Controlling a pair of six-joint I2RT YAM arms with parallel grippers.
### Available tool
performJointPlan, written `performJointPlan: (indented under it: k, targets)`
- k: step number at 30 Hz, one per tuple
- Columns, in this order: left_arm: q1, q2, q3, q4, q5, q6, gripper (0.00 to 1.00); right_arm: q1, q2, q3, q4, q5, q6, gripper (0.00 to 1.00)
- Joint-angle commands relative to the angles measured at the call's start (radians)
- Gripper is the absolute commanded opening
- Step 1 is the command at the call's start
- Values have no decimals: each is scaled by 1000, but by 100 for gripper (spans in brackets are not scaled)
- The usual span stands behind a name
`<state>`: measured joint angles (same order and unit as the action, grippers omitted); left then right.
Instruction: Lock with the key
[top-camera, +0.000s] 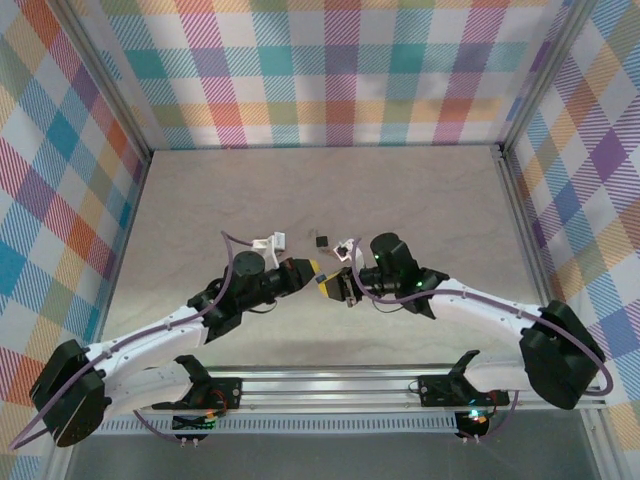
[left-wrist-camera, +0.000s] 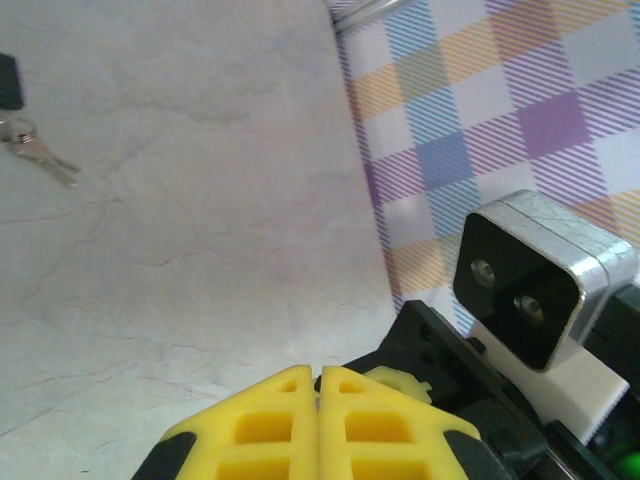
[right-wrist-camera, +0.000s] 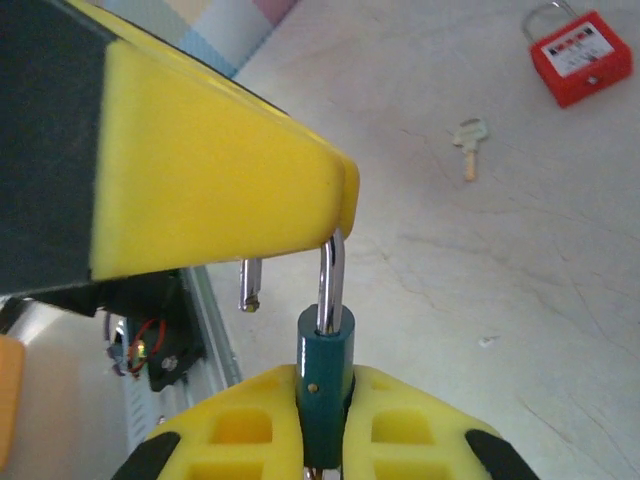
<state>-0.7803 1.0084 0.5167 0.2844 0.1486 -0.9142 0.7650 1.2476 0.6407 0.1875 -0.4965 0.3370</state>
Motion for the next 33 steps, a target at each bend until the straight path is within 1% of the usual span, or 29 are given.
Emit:
performJointPlan:
  k: [1,5,10,18,24,33]
  targets:
    - [8,-70,-36,12,-57,57,0,-23,-66,-47,72,-97,3,0]
    - [9,-121,-64,42,-58,88,0,-28,-101,-69,114,-166,10,0]
    - [9,-168,-92,70,-62,121,0,-45,-100,-82,177,-272,44,0]
    - [9,-230,-133,88,-73,166,0,-114,-97,-122,362,-430,177,0]
    - [10,-242,-141,81,-79,179,0,-120,-70,-112,403,-493,220,0]
    - [9,-241,-145,78,-86,192,0,-120,-51,-99,397,-513,230,0]
